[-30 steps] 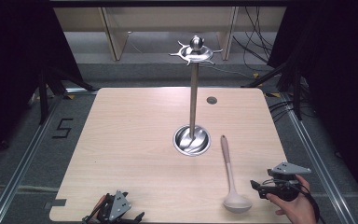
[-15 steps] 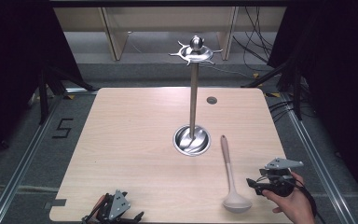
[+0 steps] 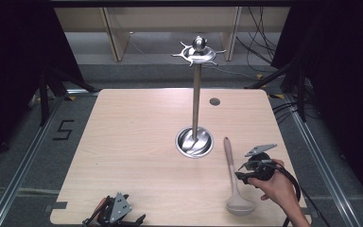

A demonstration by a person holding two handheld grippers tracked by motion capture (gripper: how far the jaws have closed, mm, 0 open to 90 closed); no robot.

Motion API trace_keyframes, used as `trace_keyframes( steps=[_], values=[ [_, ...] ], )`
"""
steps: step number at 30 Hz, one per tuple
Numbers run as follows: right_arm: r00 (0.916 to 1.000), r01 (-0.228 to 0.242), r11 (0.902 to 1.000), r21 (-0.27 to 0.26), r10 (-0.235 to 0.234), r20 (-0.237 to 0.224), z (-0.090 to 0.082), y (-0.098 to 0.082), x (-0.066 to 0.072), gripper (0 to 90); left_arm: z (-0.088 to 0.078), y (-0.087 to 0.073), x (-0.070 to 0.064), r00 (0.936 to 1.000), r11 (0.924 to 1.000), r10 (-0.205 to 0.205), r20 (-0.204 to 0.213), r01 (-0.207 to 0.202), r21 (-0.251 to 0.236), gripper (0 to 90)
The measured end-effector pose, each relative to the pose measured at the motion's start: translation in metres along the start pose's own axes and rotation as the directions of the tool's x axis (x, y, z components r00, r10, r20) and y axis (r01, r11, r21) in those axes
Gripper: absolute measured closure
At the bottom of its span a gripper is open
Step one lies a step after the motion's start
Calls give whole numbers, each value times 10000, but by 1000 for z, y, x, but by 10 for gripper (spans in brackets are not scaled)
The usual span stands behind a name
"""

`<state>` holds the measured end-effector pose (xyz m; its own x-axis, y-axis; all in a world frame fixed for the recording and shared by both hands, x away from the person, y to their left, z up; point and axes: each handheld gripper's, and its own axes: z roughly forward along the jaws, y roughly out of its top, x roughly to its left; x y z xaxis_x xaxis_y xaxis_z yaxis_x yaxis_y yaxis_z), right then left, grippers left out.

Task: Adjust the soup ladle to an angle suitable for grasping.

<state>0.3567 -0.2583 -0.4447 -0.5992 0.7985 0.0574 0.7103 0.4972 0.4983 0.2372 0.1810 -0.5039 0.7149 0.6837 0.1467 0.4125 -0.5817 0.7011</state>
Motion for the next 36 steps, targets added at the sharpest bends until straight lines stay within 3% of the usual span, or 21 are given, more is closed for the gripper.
trace_keyframes(
  steps=[3, 5, 6, 7, 9, 11, 12, 13, 15, 16, 19, 22, 25, 26, 27, 30, 36],
  values=[
    [9997, -201, 9996, 176, 202, -101, 6, 7, -3, 493, 1, 0, 1, 9999, 9999, 143, -74, -143, -9, 149],
    [9985, -538, 9977, 422, 542, -75, 9, 11, -2, 494, 1, -1, -3, 9995, 9995, -315, -29, 315, -55, 148],
    [9998, -202, 9990, 403, 203, -4, 11, 13, -5, 499, 1, 0, -2, 9998, 9998, -172, -95, 171, -34, 148],
    [9988, -483, 9970, 600, 486, -48, 12, 15, -3, 503, 2, -1, -2, 9997, 9997, -236, -76, 236, 25, 148],
    [10000, -74, 9974, 720, 76, -17, 16, 20, -6, 506, 2, -1, -3, 9994, 9995, -323, -92, 323, 37, 148],
    [9987, -484, 9942, 964, 500, -139, 20, 23, -4, 505, 2, -1, -3, 9995, 9995, -315, -94, 315, 31, 148],
    [9987, -484, 9942, 964, 500, -139, 20, 23, -4, 505, 2, -1, -3, 9995, 9995, -315, -94, 315, 31, 149],
    [9997, -253, 9924, 1207, 259, -34, 25, 28, -6, 505, 2, -1, -3, 9994, 9995, -326, -91, 326, 19, 148],
    [9979, -647, 9891, 1321, 644, 61, 31, 31, -5, 509, 2, -1, -2, 9995, 9995, -305, -99, 305, 42, 148],
    [9980, -576, 9883, 1415, 607, -178, 32, 34, -7, 516, 2, -1, -3, 9994, 9994, -358, -7, 358, -13, 148],
    [9980, -620, 9833, 1710, 628, 7, 35, 40, -8, 532, 2, -1, -2, 9995, 9995, -306, -83, 306, 35, 148],
    [9981, -552, 9812, 1851, 592, -163, 39, 45, -13, 538, 1, 0, 0, 9999, 9999, 62, -98, -64, -114, 149],
    [9976, -673, 9728, 2219, 687, 15, 45, 49, -13, 538, 1, 0, 0, 9999, 9999, -8, -149, 6, -171, 148],
    [9955, -939, 9646, 2465, 935, 131, 45, 49, -12, 538, 0, 0, -1, 9999, 9999, -131, 3, 131, -42, 148],
    [9964, -840, 9620, 2598, 827, 160, 47, 49, -13, 540, 0, 0, 0, 10000, 10000, -52, 1, 52, -13, 148],
    [9951, -992, 9598, 2627, 969, 217, 51, 51, -11, 540, 0, 0, 0, 10000, 10000, -34, -51, 34, -16, 149],
    [9966, -812, 9536, 2899, 734, 377, 56, 54, -7, 543, 0, 0, 0, 10000, 10000, -30, -46, 30, -7, 148]
  ],
)
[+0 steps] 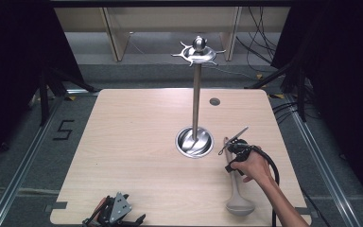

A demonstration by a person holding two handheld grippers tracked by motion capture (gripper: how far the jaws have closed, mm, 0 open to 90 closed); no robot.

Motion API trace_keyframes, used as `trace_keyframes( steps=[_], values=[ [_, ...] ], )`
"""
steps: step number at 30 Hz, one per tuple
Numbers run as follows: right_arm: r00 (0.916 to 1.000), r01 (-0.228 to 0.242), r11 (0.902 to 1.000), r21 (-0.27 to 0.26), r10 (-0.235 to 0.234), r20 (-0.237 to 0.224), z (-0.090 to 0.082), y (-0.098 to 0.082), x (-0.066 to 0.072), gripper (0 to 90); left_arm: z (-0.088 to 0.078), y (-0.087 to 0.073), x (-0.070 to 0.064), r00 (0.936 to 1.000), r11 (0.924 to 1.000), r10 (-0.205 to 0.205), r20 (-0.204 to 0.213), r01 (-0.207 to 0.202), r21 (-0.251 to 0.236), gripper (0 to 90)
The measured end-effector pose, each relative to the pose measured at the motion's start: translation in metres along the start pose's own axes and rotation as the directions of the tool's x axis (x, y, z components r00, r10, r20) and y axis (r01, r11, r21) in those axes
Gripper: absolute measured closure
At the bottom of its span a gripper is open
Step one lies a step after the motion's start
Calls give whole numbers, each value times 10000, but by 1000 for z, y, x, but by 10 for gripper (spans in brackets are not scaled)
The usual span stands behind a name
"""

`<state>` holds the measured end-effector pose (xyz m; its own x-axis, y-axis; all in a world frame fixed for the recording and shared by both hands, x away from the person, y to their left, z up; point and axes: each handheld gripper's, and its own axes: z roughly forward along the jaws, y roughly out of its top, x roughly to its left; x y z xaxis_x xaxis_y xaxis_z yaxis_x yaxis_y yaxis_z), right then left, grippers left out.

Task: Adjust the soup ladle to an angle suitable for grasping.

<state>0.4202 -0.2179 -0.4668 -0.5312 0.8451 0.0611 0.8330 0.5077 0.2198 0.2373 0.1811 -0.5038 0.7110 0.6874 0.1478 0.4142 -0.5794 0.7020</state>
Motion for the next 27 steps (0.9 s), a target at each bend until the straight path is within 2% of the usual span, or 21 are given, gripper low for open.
trace_keyframes(
  steps=[2, 3, 4, 5, 6, 7, 8, 9, 10, 11, 13, 18, 22, 23, 24, 26, 27],
  values=[
    [10000, 2, 10000, -3, -2, 78, 1, 0, 0, 543, 0, 0, 0, 10000, 10000, 2, 6, -2, 12, 148],
    [10000, -12, 9999, 162, 11, 60, 2, 2, 1, 546, 0, -1, -1, 9996, 9995, -298, 20, 298, -45, 148],
    [9999, 42, 9997, 247, -44, 107, 2, 2, 0, 547, 0, -1, -1, 9991, 9991, -412, 63, 412, -39, 148],
    [9999, 118, 9996, 273, -119, 45, 3, 3, 0, 548, -1, -1, 0, 9993, 9993, -371, 45, 371, -64, 148],
    [10000, -5, 9995, 322, 5, 5, 4, 3, 1, 550, -1, 0, 2, 9999, 9999, -114, 33, 115, -76, 148],
    [9999, 101, 9989, 448, -100, -13, 5, 4, 1, 551, -1, 0, 3, 9999, 9999, 109, -27, -109, -51, 148],
    [9999, 101, 9989, 448, -100, -13, 5, 4, 1, 551, -1, 0, 3, 9999, 9999, 109, -27, -109, -51, 148],
    [9999, 151, 9984, 541, -147, -90, 7, 5, 0, 555, -1, 0, 1, 9998, 9998, -178, 57, 178, -27, 148],
    [10000, -5, 9980, 638, 6, -21, 7, 5, 1, 562, -1, 0, 1, 9998, 9998, -178, 57, 178, -27, 148],
    [10000, 52, 9985, 543, -50, -37, 8, 6, 1, 569, 0, -1, -1, 9992, 9991, -406, 8, 406, -118, 148],
    [9998, 200, 9979, 622, -196, -57, 8, 7, -2, 585, 0, -1, -1, 9992, 9991, -410, -7, 410, -147, 148],
    [9998, -125, 9977, 672, 137, -167, 7, 6, -3, 622, 0, -1, -1, 9992, 9990, -405, 75, 406, -169, 148],
    [9996, -197, 9976, 663, 208, -163, 8, 6, -2, 629, 1, -1, -2, 9990, 9988, -447, 49, 448, -179, 148],
    [9998, -117, 9977, 674, 129, -175, 8, 7, -3, 631, 1, -1, -1, 9993, 9992, -381, 21, 381, -146, 149],
    [9993, -328, 9963, 790, 343, -176, 7, 7, -2, 632, 0, -1, -1, 9995, 9995, -310, -15, 310, -58, 148],
    [9991, -331, 9951, 930, 353, -216, 7, 8, -3, 637, -2, 0, 2, 10000, 10000, 97, 24, -97, 21, 148],
    [9992, -259, 9960, 857, 284, -280, 7, 8, -5, 641, -2, 0, 1, 10000, 10000, 70, 20, -70, 4, 148]
  ],
)
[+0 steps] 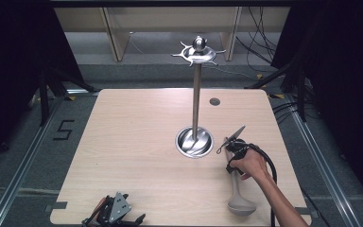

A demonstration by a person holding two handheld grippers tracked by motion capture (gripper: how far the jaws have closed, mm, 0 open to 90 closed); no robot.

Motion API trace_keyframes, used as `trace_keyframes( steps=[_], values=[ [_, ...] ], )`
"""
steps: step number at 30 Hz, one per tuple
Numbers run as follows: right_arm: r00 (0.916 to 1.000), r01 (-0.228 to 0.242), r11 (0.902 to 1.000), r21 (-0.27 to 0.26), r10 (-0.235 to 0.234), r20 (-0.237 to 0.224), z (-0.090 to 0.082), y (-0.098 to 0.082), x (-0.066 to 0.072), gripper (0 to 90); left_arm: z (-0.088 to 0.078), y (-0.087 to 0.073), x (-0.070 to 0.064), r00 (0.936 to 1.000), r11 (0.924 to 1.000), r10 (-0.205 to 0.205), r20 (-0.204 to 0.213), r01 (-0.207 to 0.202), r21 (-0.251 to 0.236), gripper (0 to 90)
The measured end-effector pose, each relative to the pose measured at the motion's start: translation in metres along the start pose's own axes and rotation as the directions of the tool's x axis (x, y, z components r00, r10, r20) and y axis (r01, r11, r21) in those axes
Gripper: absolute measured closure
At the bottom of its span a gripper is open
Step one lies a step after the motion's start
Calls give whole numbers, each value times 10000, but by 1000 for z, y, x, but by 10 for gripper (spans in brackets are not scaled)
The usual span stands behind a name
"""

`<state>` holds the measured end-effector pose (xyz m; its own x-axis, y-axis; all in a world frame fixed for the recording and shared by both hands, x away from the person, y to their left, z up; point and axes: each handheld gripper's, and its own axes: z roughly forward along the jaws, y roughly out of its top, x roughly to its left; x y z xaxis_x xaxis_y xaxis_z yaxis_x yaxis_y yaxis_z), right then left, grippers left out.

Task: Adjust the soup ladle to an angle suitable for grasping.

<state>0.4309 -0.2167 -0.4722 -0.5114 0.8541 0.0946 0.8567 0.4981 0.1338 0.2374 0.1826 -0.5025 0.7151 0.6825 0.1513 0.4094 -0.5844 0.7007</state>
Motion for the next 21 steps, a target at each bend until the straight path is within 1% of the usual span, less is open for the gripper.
trace_keyframes(
  steps=[1, 2, 3, 4, 5, 6, 7, 8, 9, 10, 11, 12, 13, 14, 15, 16, 17, 18, 19, 20, 21],
  values=[
    [9998, -151, 9999, 30, 151, -159, 0, 0, -1, 648, 0, 0, 0, 10000, 10000, 15, -5, -15, 2, 148],
    [9988, -294, 9996, 37, 295, -384, -1, -1, -1, 654, 1, -1, -2, 9994, 9993, -353, 71, 354, -105, 148],
    [9981, -382, 9993, -18, 381, -474, -1, -1, -2, 657, 2, -1, -2, 9990, 9990, -437, 65, 437, -131, 148],
    [9975, -487, 9985, -262, 473, -517, 0, -2, -2, 662, 2, -1, -3, 9988, 9987, -484, 53, 484, -159, 148],
    [9973, -483, 9986, -218, 470, -563, 0, -2, -3, 665, 2, -1, -3, 9989, 9987, -460, -2, 460, -206, 148],
    [9964, -600, 9978, -290, 581, -624, -1, -3, -3, 667, 2, -1, -3, 9991, 9990, -425, -49, 424, -113, 148],
    [9956, -617, 9978, -260, 596, -727, -1, -3, -5, 670, 2, -1, -3, 9989, 9989, -459, -16, 458, -106, 148],
    [9948, -610, 9980, -192, 593, -822, -2, -4, -6, 676, 0, 0, -1, 10000, 10000, -29, 1, 29, -7, 149],
    [9945, -779, 9968, -196, 763, -714, -2, -5, -7, 684, 0, 0, 0, 10000, 10000, -22, 6, 22, 3, 148],
    [9945, -779, 9968, -196, 763, -714, -2, -5, -7, 684, 0, 0, 0, 10000, 10000, -22, 6, 22, 3, 148],
    [9918, -956, 9952, -223, 934, -872, -3, -6, -7, 695, 0, 0, 0, 10000, 10000, -7, 3, 7, 11, 148],
    [9899, -979, 9944, -388, 933, -1070, -4, -8, -10, 715, 1, -1, -3, 9993, 9993, -374, 3, 374, -68, 148],
    [9881, -898, 9946, -528, 823, -1302, -4, -9, -11, 722, 1, -1, -3, 9993, 9993, -377, 9, 377, -69, 148],
    [9871, -1098, 9930, -446, 1037, -1219, -6, -10, -12, 728, 0, 0, 0, 10000, 10000, 17, 0, -17, 13, 148],
    [9800, -958, 9940, -519, 850, -1799, -8, -12, -14, 734, 0, 0, 0, 10000, 10000, 17, -1, -17, 7, 148],
    [9859, -662, 9950, -746, 536, -1587, -7, -14, -16, 740, 0, 0, 0, 10000, 10000, 1, 1, -1, -2, 148],
    [9844, -813, 9912, -1047, 634, -1641, -7, -15, -16, 746, 0, 0, 0, 10000, 10000, -3, 4, 3, 6, 149],
    [9842, -629, 9895, -1303, 398, -1724, -8, -16, -18, 750, 0, 0, 0, 10000, 10000, 0, 6, 0, 16, 148],
    [9830, -736, 9897, -1231, 512, -1763, -10, -17, -17, 754, 1, -1, -2, 9995, 9995, -324, 59, 324, 6, 148],
    [9830, -660, 9863, -1512, 382, -1798, -10, -18, -17, 758, 2, -1, -3, 9994, 9994, -350, -14, 350, -57, 148],
    [9763, -1216, 9851, -1215, 966, -1938, -13, -18, -13, 762, 2, 0, -2, 9997, 9996, -257, -40, 257, -102, 148]
  ],
)
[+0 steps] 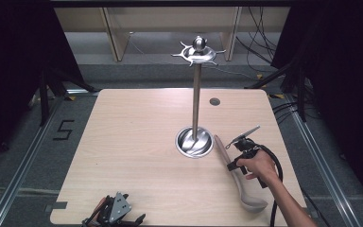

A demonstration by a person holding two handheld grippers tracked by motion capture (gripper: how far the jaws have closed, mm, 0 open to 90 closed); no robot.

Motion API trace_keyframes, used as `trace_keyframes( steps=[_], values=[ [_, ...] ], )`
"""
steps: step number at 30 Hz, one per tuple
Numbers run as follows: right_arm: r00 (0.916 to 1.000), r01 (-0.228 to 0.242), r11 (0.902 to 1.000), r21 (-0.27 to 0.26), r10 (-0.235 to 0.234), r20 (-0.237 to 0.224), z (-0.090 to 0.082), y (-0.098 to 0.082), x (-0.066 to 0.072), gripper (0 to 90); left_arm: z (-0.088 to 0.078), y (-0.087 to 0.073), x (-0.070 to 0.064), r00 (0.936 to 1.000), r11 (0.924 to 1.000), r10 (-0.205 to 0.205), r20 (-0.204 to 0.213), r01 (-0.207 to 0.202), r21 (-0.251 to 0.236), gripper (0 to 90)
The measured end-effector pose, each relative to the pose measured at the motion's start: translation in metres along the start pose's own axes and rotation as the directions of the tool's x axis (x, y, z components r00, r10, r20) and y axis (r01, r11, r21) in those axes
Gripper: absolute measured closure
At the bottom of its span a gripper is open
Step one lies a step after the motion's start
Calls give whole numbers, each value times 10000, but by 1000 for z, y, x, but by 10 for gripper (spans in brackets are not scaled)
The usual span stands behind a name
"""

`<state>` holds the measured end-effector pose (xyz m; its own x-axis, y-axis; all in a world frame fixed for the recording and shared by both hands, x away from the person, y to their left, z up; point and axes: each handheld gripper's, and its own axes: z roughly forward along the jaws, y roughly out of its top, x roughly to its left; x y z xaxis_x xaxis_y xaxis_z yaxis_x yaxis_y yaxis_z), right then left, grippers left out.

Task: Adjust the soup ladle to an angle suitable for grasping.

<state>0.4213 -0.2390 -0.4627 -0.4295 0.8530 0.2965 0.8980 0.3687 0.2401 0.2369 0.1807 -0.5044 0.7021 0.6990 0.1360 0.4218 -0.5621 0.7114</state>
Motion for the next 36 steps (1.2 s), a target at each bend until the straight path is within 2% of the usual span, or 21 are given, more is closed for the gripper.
trace_keyframes(
  steps=[1, 4, 6, 7, 9, 14, 16, 19, 21, 23, 24, 26, 27, 28, 29, 30, 31, 32, 34, 35, 36],
  values=[
    [9990, 379, 9989, -276, -386, -226, -1, 0, -2, 765, 0, 0, -1, 9999, 9999, -124, -7, 124, 69, 148],
    [9992, 385, 9964, -757, -394, -107, -2, -3, -1, 772, -1, 1, 1, 9998, 9998, 196, 26, -196, 93, 148],
    [9983, 515, 9971, -568, -529, -241, -6, -3, 0, 774, -3, 1, 2, 9996, 9992, 262, 136, -266, 295, 148],
    [9988, 447, 9974, -560, -458, -198, -8, -3, 1, 775, 0, 0, 0, 9999, 10000, -87, 84, 86, 42, 148],
    [9984, 540, 9966, -622, -550, -144, -12, -3, 2, 776, 0, 0, -1, 9998, 9998, -185, 14, 185, -48, 148],
    [9980, 573, 9941, -917, -595, -211, -25, -6, 5, 777, 0, 0, -1, 9999, 9999, -146, 18, 146, -34, 148],
    [9974, 661, 9912, -1150, -690, -206, -30, -8, 6, 777, -2, 1, 2, 9997, 9996, 233, 72, -234, 124, 148],
    [9971, 658, 9888, -1342, -702, -282, -36, -12, 9, 778, 0, 0, -1, 9999, 9999, -160, 22, 160, -30, 148],
    [9937, 1065, 9803, -1661, -1108, -168, -39, -15, 10, 777, 0, 0, -1, 9999, 9999, -140, 7, 140, -45, 148],
    [9934, 1073, 9783, -1771, -1126, -205, -43, -18, 15, 778, 0, 0, -1, 10000, 10000, -78, 29, 78, 3, 148],
    [9912, 1268, 9727, -1945, -1316, -118, -44, -20, 15, 778, -1, 1, 1, 9997, 9997, 227, 17, -227, 70, 148],
    [9934, 1080, 9746, -1962, -1134, -163, -46, -21, 18, 778, -1, 1, 1, 9997, 9997, 226, 2, -226, 68, 148],
    [9900, 1360, 9634, -2311, -1411, -57, -49, -24, 20, 778, -1, 1, 1, 9999, 9999, 160, 6, -160, 54, 148],
    [9927, 1110, 9626, -2470, -1194, -193, -50, -27, 23, 778, -1, 0, 0, 10000, 10000, 10, 22, -10, -7, 149],
    [9895, 1363, 9612, -2399, -1439, -145, -54, -29, 23, 778, -2, 1, 2, 9993, 9993, 375, 43, -376, 59, 148],
    [9870, 1507, 9557, -2529, -1598, -155, -55, -31, 23, 778, -1, 1, 0, 10000, 10000, 67, 15, -67, 15, 148],
    [9841, 1688, 9474, -2719, -1774, -72, -56, -33, 23, 778, -1, 1, 1, 9997, 9997, 244, 8, -244, 65, 148],
    [9841, 1688, 9474, -2719, -1774, -72, -56, -33, 23, 778, -1, 1, 1, 9997, 9997, 244, 8, -244, 65, 148],
    [9865, 1535, 9433, -2942, -1634, -89, -60, -41, 28, 778, 0, 0, -1, 10000, 10000, 14, 54, -14, 14, 148],
    [9824, 1765, 9295, -3239, -1867, -3, -59, -43, 28, 778, 0, 0, -2, 9999, 9999, -111, 57, 111, -13, 148],
    [9810, 1830, 9287, -3226, -1939, -18, -60, -46, 29, 778, 0, 0, -2, 9999, 9999, -121, 56, 121, -23, 148]
  ],
)
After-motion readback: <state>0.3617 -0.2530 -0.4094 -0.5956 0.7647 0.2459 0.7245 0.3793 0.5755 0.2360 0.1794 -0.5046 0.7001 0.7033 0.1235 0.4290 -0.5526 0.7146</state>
